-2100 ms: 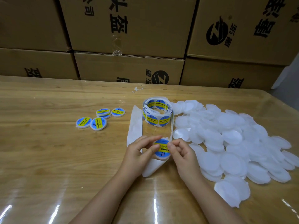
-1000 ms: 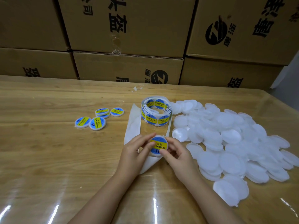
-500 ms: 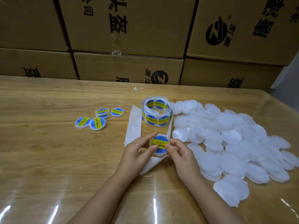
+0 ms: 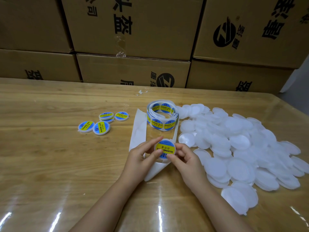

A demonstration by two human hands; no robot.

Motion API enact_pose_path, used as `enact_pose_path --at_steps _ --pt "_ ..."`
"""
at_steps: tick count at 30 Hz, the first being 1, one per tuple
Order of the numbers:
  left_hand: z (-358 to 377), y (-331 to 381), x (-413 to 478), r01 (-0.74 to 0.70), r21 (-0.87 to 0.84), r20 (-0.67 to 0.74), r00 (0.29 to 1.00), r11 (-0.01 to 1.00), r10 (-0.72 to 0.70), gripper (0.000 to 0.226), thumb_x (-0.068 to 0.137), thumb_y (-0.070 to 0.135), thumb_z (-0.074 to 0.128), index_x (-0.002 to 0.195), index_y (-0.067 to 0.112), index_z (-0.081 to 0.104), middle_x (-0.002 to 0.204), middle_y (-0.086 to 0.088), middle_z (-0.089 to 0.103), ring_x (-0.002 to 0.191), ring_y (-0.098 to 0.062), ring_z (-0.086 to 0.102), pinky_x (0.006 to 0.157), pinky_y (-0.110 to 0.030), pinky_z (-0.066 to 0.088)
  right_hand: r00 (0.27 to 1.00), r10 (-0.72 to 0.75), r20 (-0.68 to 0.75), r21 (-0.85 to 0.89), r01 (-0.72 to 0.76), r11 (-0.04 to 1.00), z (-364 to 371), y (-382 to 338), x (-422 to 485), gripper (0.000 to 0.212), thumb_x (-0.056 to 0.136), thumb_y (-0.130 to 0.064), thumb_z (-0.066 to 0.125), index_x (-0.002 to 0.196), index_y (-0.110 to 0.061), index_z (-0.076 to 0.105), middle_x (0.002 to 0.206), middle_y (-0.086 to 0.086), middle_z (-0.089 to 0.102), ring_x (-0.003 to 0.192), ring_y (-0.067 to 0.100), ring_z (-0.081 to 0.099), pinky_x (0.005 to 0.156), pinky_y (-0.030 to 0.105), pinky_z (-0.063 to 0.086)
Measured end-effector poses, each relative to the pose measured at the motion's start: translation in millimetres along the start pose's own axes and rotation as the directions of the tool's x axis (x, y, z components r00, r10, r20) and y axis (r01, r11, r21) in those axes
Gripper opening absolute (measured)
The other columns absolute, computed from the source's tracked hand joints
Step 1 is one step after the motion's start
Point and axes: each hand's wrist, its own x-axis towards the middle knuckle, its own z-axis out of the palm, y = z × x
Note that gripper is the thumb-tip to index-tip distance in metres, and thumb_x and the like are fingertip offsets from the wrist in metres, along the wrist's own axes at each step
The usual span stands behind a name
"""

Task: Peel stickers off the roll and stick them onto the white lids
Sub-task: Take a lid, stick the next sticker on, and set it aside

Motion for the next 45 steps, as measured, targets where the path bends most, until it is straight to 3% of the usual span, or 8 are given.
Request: enact_pose_path --at_steps 4,10,17,27,33,36,40,45 --pt "-0.2 0.5 -0.4 -0.002 -0.015 -0.008 1.0 1.0 0.002 0.046 0.083 0.008 0.069 0.11 0.044 0.061 0.088 0.012 0.066 0.076 0.005 0.056 0.075 -0.007 0.041 1.0 0.005 0.002 0.024 -0.006 1.0 -1.1 -0.3 -0.7 0.022 0.094 -0.012 0.057 0.096 -0.032 0.067 0.093 -0.006 0.074 0.09 0.007 0.067 0.078 0.014 0.047" --pt "2.1 2.8 -0.3 -0.057 0.057 -0.017 0.998 0.997 0.058 0.036 0.082 0.024 0.065 0.112 0.042 0.059 0.083 0.022 0.061 0.072 0.002 0.053 0.073 -0.009 0.04 0.999 0.006 -0.039 0.065 -0.004 0.998 -0.7 -2.1 -0.4 0.016 0.095 -0.011 0.053 0.093 -0.02 0.067 0.08 -0.006 0.072 0.073 0.004 0.063 0.068 0.014 0.047" --pt "2.5 -1.9 -2.7 -0.079 0.116 -0.023 0.996 0.99 0.082 0.036 0.075 0.038 0.071 0.106 0.047 0.055 0.087 0.016 0.061 0.069 -0.005 0.054 0.074 -0.029 0.048 0.998 -0.005 -0.058 0.003 0.005 1.0 -1.8 -2.4 -0.8 0.013 0.093 -0.015 0.058 0.083 -0.02 0.064 0.063 -0.012 0.062 0.058 -0.002 0.051 0.056 0.011 0.039" --pt "2.5 1.4 -2.0 -0.129 0.095 -0.023 0.991 0.987 0.131 0.025 0.081 0.041 0.057 0.106 0.041 0.056 0.082 0.031 0.057 0.073 0.004 0.052 0.074 -0.011 0.041 0.999 -0.03 -0.022 -0.054 0.028 0.998 -0.8 -3.1 -2.8 0.018 0.091 -0.043 0.052 0.086 -0.029 0.063 0.075 0.006 0.06 0.07 0.007 0.052 0.067 0.017 0.042" --pt "-0.6 0.4 -1.2 -0.089 0.048 -0.034 0.995 0.995 0.091 0.013 0.086 0.042 0.051 0.095 0.044 0.06 0.092 0.026 0.065 0.082 -0.001 0.062 0.076 -0.015 0.046 1.0 -0.004 -0.022 -0.077 0.003 0.997 -0.3 -3.5 -4.0 0.023 0.086 -0.043 0.049 0.089 -0.026 0.064 0.079 -0.004 0.066 0.074 0.003 0.057 0.069 0.013 0.044" --pt "-1.1 0.8 -1.9 -0.064 0.122 -0.036 0.997 0.99 0.068 0.013 0.084 0.047 0.05 0.092 0.045 0.061 0.093 0.024 0.065 0.082 -0.006 0.063 0.075 -0.026 0.05 0.999 -0.014 -0.029 -0.071 0.012 0.997 0.4 -4.3 -3.5 0.012 0.092 -0.029 0.054 0.089 -0.027 0.065 0.081 -0.005 0.068 0.075 0.004 0.059 0.069 0.013 0.045" --pt "-0.1 4.4 -1.8 -0.199 0.278 0.005 0.979 0.94 0.206 0.034 0.08 0.041 0.06 0.114 0.038 0.057 0.087 0.023 0.06 0.084 -0.002 0.056 0.081 -0.029 0.044 0.999 -0.033 -0.03 -0.148 0.028 0.989 0.6 -3.9 -4.4 0.016 0.091 -0.023 0.061 0.083 -0.036 0.067 0.081 -0.002 0.063 0.069 0.008 0.053 0.067 0.016 0.042" --pt "-2.2 2.0 2.6 -0.306 0.412 -0.029 0.937 0.858 0.348 0.023 0.085 0.036 0.06 0.103 0.024 0.069 0.092 0.019 0.057 0.081 -0.003 0.048 0.079 -0.019 0.036 0.996 -0.06 -0.061 -0.201 0.046 0.978 0.9 -6.0 -5.6 0.021 0.086 -0.021 0.068 0.078 -0.04 0.066 0.077 -0.011 0.054 0.064 0.003 0.048 0.065 0.012 0.038"
